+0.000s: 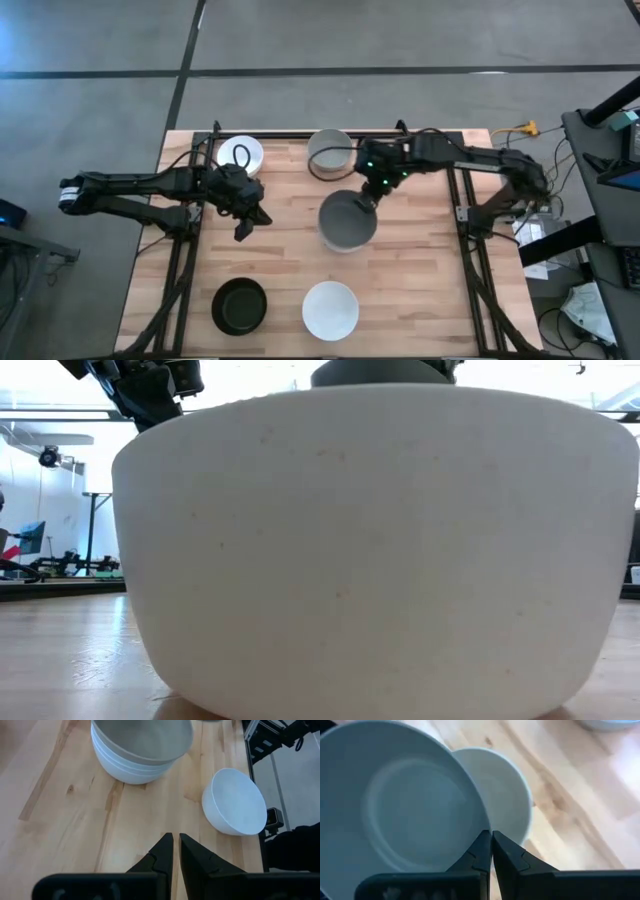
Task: Nest bowls inside each other
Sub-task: Stack the dark gray bowl on the brown bowl
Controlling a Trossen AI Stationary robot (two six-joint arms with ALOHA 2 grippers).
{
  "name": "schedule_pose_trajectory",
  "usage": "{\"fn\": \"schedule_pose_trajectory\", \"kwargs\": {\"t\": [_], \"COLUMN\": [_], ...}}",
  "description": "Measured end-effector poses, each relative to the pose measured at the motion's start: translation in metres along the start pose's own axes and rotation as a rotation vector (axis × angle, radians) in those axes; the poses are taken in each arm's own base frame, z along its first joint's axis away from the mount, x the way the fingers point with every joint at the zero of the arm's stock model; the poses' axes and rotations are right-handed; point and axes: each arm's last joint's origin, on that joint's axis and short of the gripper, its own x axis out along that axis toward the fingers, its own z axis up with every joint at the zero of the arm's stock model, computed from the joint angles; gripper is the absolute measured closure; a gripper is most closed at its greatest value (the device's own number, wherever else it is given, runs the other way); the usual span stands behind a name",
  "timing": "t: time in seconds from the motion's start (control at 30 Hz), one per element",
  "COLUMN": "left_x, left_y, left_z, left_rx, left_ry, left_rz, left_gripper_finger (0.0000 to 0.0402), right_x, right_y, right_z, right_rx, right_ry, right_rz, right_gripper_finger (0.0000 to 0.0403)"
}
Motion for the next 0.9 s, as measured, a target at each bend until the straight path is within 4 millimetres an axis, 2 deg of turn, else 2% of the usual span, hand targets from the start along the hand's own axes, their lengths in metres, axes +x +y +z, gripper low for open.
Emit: {"fn": "schedule_pose_trajectory", "kwargs": {"t": [0.23, 0.9], "left_x": [0.0, 0.0], "left_y": [0.0, 0.0], "left_z": [0.0, 0.0], "left_rx": [0.001, 0.009], "left_ry": [-0.003, -0.002], "left_rz": [-0.001, -0.002], "left_gripper_finger": [0.0387, 0.0387], "right_x": [0.024, 0.05], "right_y": [-0.002, -0.022], "right_z": [0.01, 0.021], "right_rx": [-0.022, -0.005], "right_ry": [0.081, 0.146], "right_rz": [0.017, -0.066], "right_gripper_finger": [0.0394, 0.0394]}}
